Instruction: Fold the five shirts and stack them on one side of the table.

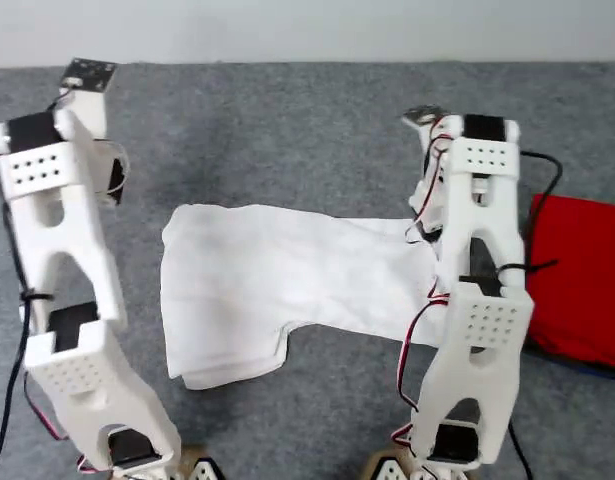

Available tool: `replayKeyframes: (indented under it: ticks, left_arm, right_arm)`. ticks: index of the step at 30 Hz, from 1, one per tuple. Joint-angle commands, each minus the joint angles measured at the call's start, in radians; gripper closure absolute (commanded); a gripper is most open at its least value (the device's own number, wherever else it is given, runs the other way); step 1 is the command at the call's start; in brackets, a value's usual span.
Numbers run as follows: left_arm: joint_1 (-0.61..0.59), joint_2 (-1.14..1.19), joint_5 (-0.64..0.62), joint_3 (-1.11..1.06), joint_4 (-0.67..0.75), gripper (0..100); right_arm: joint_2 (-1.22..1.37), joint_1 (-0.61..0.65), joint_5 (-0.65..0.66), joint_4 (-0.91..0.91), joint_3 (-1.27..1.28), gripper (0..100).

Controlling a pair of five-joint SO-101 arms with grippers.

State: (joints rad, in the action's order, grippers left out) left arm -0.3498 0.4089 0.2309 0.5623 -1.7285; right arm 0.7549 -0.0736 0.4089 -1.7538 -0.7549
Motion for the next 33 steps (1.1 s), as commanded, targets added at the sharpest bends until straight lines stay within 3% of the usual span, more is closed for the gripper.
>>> replayKeyframes:
  ticks: [1,12,20,33]
  left_arm:
    - [-0.032,-0.089,0.034,-0.016,-0.026,98]
    - [-0.063,-0.1,0.072,-0.087,-0.026,98]
    - [-0.061,-0.094,0.072,-0.088,-0.026,98]
    - [-0.06,-0.094,0.072,-0.088,-0.026,98]
  right_arm:
    - [-0.096,-0.039,-0.089,-0.044,0.017,87.3]
    - [-0.136,-0.047,-0.138,-0.039,0.031,89.6]
    - [-0.16,-0.133,-0.135,-0.035,0.014,89.4]
    - [0.012,-0.099,-0.133,0.056,0.009,89.6]
